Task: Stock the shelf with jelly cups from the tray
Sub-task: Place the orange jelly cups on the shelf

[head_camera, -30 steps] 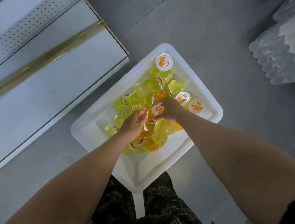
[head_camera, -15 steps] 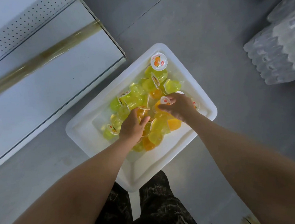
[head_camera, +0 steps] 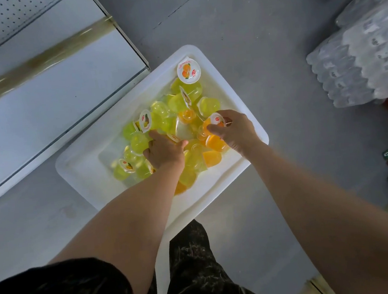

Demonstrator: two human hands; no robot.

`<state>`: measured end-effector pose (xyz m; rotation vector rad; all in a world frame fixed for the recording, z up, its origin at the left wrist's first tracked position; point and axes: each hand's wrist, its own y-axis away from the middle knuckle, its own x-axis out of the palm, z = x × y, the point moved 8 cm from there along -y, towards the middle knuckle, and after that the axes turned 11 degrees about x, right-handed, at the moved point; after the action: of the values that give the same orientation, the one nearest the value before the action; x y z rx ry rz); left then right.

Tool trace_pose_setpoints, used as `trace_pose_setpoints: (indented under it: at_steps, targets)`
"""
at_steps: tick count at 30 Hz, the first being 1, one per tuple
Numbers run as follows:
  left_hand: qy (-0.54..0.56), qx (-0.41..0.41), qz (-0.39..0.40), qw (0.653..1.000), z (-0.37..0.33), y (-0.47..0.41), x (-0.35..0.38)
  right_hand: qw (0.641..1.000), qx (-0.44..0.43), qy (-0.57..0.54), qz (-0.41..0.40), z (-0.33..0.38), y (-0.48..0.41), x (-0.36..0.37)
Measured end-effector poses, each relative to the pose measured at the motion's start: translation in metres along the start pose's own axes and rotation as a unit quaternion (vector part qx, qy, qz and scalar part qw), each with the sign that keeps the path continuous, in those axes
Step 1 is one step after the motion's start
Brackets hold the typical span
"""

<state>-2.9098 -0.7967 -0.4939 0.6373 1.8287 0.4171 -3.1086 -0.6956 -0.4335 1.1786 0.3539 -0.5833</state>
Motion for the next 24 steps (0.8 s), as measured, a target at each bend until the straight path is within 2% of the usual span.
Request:
trace_pose_setpoints:
  at_steps: [7, 13, 18, 24]
  targets:
    - [0.148, 0.092, -0.053, 0.983, 0.008, 0.019, -0.025, 1.0, -0.013, 0.002, -0.018, 0.01, 0.027, -0.023]
    - [0.208, 0.119, -0.046, 0.97, -0.012, 0.051, -0.083, 0.997, -0.048, 0.042, -0.039, 0.045, 0.073, -0.051]
    - [0.262, 0.14, -0.058, 0.953, -0.043, 0.08, -0.165, 0.986, -0.135, 0.083, -0.044, 0.107, 0.132, -0.082]
    - [0.327, 0.186, -0.121, 0.918, -0.071, 0.114, -0.295, 0.955, -0.279, 0.071, -0.07, 0.21, 0.224, -0.13]
